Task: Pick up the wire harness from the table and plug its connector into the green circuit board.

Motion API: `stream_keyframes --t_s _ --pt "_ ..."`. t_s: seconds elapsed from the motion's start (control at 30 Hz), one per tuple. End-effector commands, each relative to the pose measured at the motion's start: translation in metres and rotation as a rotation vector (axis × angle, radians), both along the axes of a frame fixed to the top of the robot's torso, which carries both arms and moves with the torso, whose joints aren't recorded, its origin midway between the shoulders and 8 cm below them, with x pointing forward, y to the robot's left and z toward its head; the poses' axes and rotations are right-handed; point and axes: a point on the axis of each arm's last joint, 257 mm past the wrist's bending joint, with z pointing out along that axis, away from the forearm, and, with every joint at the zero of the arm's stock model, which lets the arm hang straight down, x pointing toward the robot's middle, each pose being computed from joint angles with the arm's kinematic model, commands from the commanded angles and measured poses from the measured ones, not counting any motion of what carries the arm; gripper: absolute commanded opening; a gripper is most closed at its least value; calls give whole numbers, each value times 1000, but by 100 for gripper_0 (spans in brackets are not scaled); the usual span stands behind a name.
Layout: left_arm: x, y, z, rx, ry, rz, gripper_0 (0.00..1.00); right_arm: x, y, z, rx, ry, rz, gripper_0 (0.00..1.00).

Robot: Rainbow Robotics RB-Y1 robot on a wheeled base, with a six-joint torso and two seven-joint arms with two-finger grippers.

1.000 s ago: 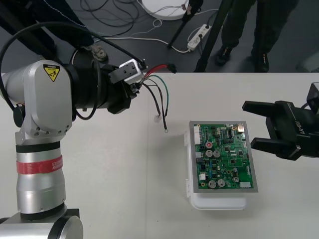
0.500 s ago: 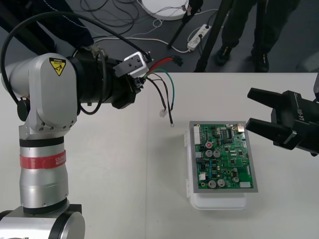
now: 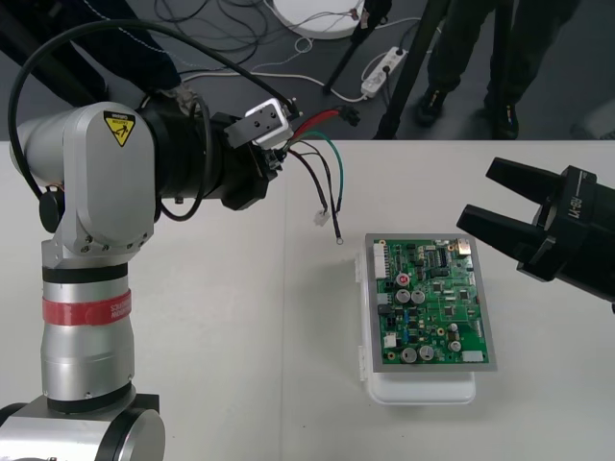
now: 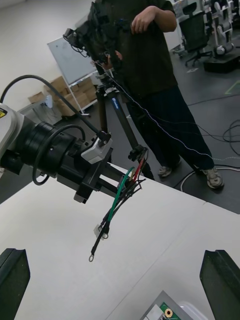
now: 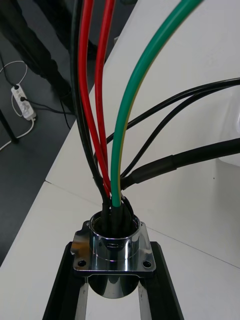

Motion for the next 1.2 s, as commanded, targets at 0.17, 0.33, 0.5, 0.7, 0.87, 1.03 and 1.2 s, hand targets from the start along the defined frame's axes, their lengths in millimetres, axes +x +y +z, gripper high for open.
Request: stream_keyframes --t_s 0.17,0.33,0.5,0.7,0.87,1.03,1.2 --pt "6 -26 44 -52 -83 11 0 -9 26 21 61 66 -73 100" --pt "6 -26 44 -50 -84 9 0 -10 33 26 59 88 -134 100" --pt "5 -28 44 -55 -81 7 0 -4 28 22 49 121 -218 100" --pt "3 -32 46 -65 -80 -7 0 8 15 12 45 158 -295 100" --pt "3 -31 46 -68 -81 -7 0 11 11 8 52 175 -319 100" --pt "2 -32 47 -76 -78 -13 0 12 13 11 81 178 -320 100" --pt "0 -36 48 -89 -75 -24 0 11 23 23 156 219 -287 100"
